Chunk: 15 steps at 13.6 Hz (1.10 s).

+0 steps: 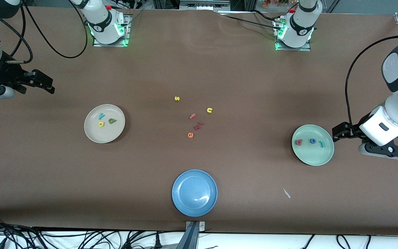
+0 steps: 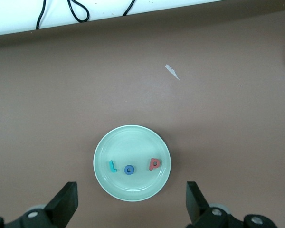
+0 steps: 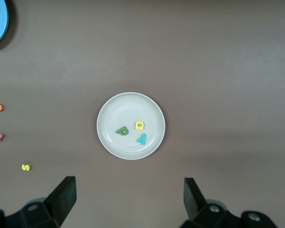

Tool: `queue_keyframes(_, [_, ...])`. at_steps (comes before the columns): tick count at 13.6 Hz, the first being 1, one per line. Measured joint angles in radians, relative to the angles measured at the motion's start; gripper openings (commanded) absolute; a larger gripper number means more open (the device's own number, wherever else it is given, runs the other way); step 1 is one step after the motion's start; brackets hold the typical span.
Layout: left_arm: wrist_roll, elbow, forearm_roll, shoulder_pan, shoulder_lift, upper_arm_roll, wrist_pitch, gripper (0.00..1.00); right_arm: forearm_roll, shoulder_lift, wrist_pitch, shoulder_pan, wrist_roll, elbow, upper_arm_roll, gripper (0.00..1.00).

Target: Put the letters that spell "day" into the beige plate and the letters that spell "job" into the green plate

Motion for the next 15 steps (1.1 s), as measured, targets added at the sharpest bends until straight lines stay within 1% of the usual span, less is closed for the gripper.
queue_keyframes(9, [0.0, 0.0, 0.0, 0.0, 0.0, 0.001, 0.0, 1.0, -0.024, 0.001, 0.0, 0.001, 0.0, 0.002, 0.001, 1.0])
queue_keyframes(15, [0.0, 0.0, 0.0, 0.0, -0.001, 0.001, 0.0, 1.0, -0.027, 0.001, -0.014, 0.005, -0.003, 0.039, 0.009, 1.0])
